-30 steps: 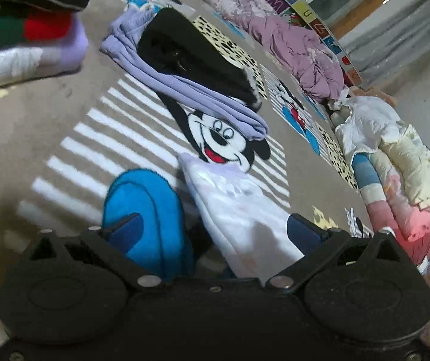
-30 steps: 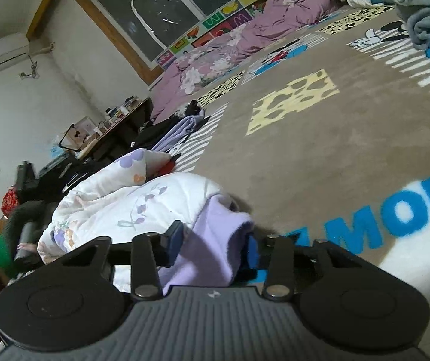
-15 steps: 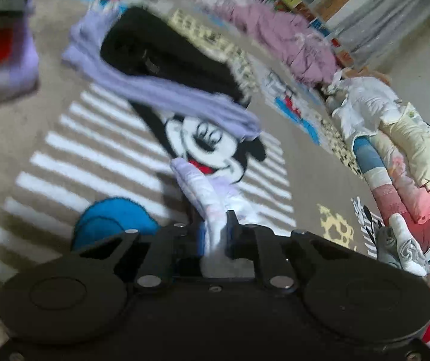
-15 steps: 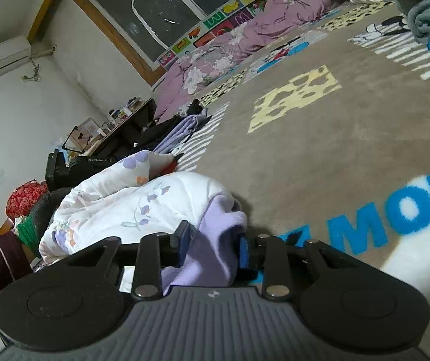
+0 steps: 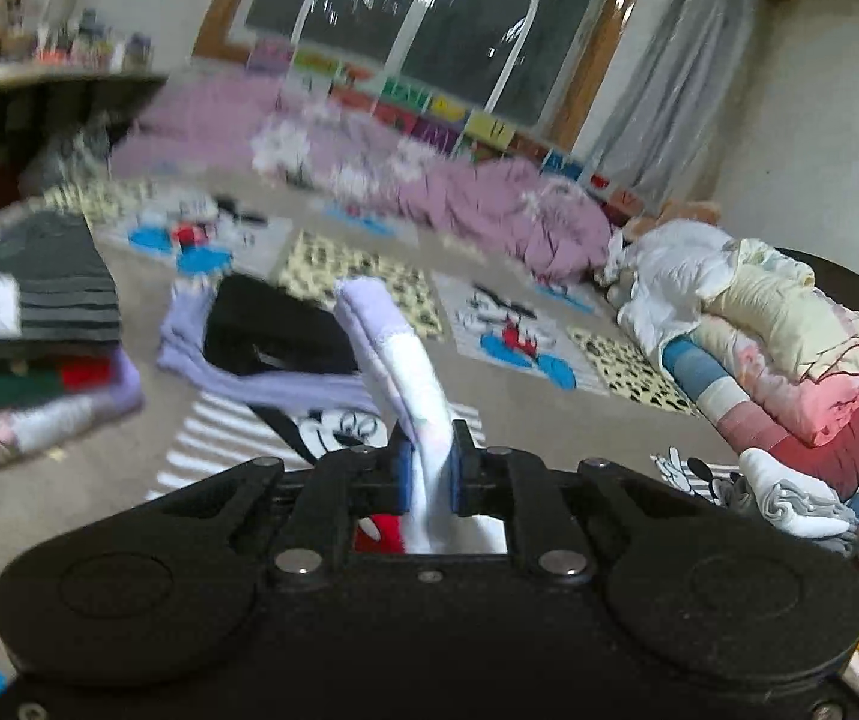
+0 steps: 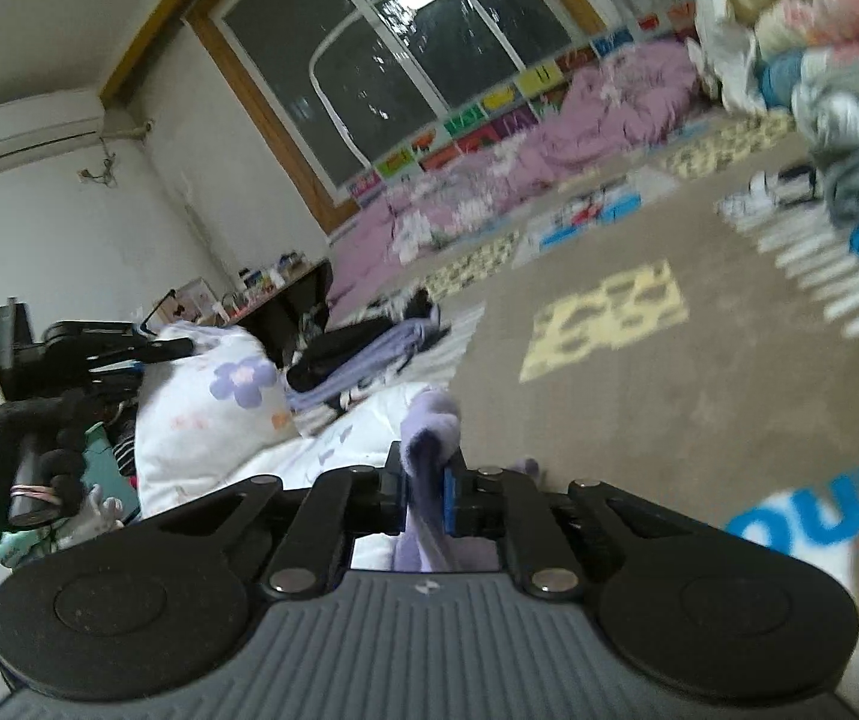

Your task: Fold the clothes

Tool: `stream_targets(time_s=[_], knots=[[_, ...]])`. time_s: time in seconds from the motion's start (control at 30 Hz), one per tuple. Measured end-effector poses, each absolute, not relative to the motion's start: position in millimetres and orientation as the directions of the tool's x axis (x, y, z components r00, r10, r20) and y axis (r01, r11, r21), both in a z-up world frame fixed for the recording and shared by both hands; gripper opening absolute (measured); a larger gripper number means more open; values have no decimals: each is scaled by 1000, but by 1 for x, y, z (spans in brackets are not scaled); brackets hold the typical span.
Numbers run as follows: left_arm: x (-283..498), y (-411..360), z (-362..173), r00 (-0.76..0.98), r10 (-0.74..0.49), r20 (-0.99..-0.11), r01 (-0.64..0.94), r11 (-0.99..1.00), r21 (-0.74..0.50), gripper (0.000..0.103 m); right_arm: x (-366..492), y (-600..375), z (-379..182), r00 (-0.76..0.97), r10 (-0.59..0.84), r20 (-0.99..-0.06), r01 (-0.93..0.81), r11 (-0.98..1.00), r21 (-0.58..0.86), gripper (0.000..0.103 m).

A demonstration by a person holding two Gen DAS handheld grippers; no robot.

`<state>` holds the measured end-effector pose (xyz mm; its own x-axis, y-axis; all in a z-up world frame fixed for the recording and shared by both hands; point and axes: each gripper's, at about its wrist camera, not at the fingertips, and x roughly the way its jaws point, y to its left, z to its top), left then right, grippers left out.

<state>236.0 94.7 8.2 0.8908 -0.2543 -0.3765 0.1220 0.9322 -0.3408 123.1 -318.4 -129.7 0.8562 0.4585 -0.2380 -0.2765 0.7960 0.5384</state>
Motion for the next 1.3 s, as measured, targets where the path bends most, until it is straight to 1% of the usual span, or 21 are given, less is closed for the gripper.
stream_targets(time_s=[0.1,0.2,0.37,0.43,0.57,0.67,0.83,0.97,1.13,1.2,1.3], knots=[[207,92,18,918,-225,-328,120,942,-313,9,105,-326,-112,881,424,-209,-286,830,478,10],[183,90,22,938,-201,-282,109,945,-310,9,86,-335,-95,906,384,-179,-279,858,431,10],[156,89,23,967,-174,-188,100,932,-349,9,69,-350,-72,933,331,-144,-253,885,391,10],[149,88,23,976,-161,-149,96,925,-366,9,65,-352,-61,944,303,-129,-242,904,353,10],[155,93,16,986,-152,-75,109,907,-406,9,72,-362,-35,960,261,-103,-223,932,285,10],[176,95,-3,987,-143,-74,101,908,-406,9,83,-369,-17,968,234,-94,-208,951,231,9],[214,102,-45,981,-138,-134,68,900,-431,9,136,-372,-15,961,229,-156,-204,965,162,8],[241,105,-64,969,-152,-197,56,903,-426,9,187,-370,-24,948,225,-223,-207,973,102,8],[270,97,-81,953,-159,-256,44,914,-403,9,237,-360,-47,921,235,-310,-214,972,102,8],[284,95,-89,945,-157,-288,30,916,-401,9,250,-355,-53,918,226,-325,-203,974,101,8],[303,92,-106,917,-139,-375,-16,924,-381,9,264,-354,-63,912,211,-351,-180,977,117,8]])
